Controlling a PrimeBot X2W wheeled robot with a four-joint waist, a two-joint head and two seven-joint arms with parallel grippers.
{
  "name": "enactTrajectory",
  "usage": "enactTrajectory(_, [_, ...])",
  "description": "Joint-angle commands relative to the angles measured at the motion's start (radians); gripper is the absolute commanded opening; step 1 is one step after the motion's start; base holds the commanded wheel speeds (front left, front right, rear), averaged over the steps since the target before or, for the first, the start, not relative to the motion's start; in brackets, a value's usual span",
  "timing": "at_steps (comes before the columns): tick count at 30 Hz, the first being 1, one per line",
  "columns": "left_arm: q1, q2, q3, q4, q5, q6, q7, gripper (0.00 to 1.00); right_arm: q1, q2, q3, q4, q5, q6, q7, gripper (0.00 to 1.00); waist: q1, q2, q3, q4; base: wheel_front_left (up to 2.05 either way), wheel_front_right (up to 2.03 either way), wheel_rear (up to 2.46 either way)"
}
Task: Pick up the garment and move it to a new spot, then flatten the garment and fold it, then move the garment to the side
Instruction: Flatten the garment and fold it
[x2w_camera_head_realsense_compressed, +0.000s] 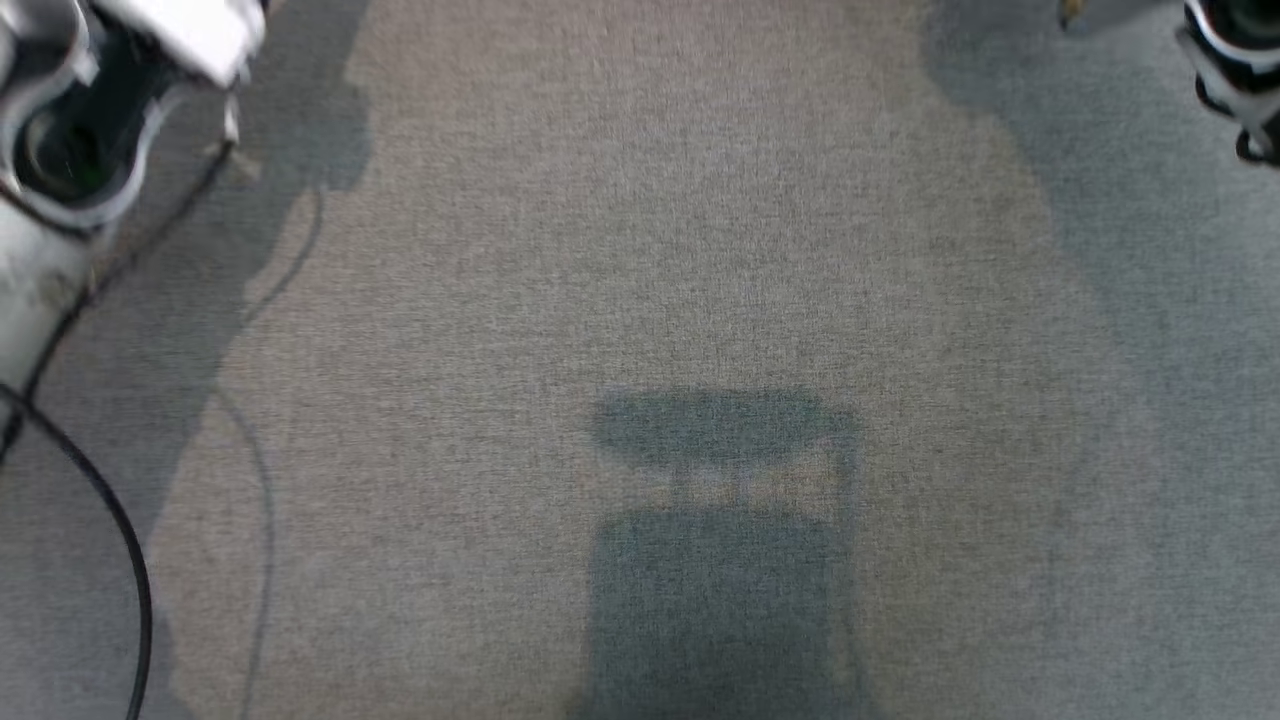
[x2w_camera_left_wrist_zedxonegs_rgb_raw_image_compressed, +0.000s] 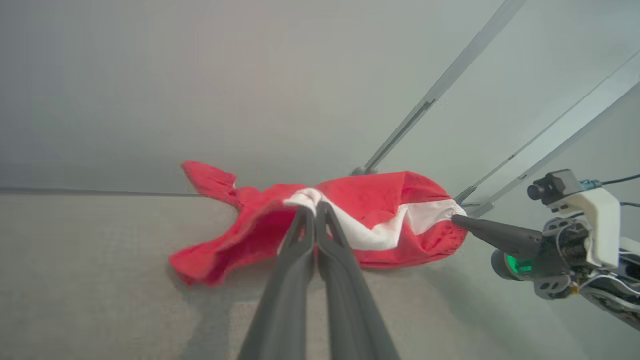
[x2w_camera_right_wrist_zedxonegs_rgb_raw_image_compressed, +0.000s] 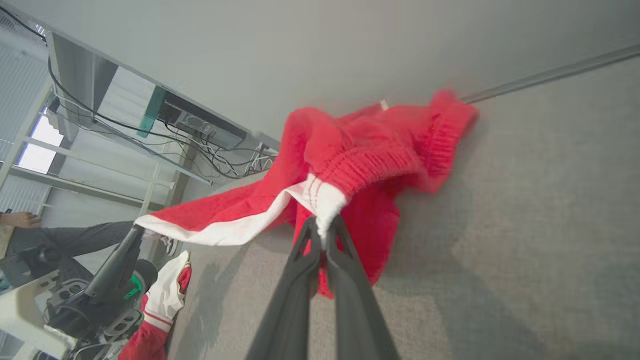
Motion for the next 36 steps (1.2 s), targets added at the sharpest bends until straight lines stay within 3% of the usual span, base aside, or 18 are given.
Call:
enactTrajectory(1, [0.056, 0.059, 0.017, -0.034, 0.002, -0.001, -0.044, 0.0, 0.087, -0.041, -0.012, -0.072, 0.025, 0.005, 0.043, 0.0, 0.0, 0.0, 0.05, -0.019, 0.0, 0.0, 0.0])
enactTrajectory(5, [0.175, 0.105, -0.025, -0.083, 0.006, -0.001, -0.133, 0.0, 0.214, -0.145, -0.015, -0.186, 0.03, 0.005, 0.105, 0.0, 0.0, 0.0, 0.026, -0.016, 0.0, 0.0, 0.0])
enactTrajectory(13, [0.33, 0.126, -0.062, -0.151, -0.005, -0.001, -0.219, 0.0, 0.401, -0.228, -0.075, -0.342, 0.029, 0.005, 0.065, 0.0, 0.0, 0.0, -0.078, 0.01, 0.0, 0.0, 0.0])
enactTrajectory(36, [0.826, -0.05, 0.094, -0.079, 0.138, -0.001, -0.233, 0.0, 0.86, -0.159, -0.141, -0.371, -0.019, 0.005, 0.007, 0.0, 0.0, 0.0, -0.463, 0.065, 0.0, 0.0, 0.0])
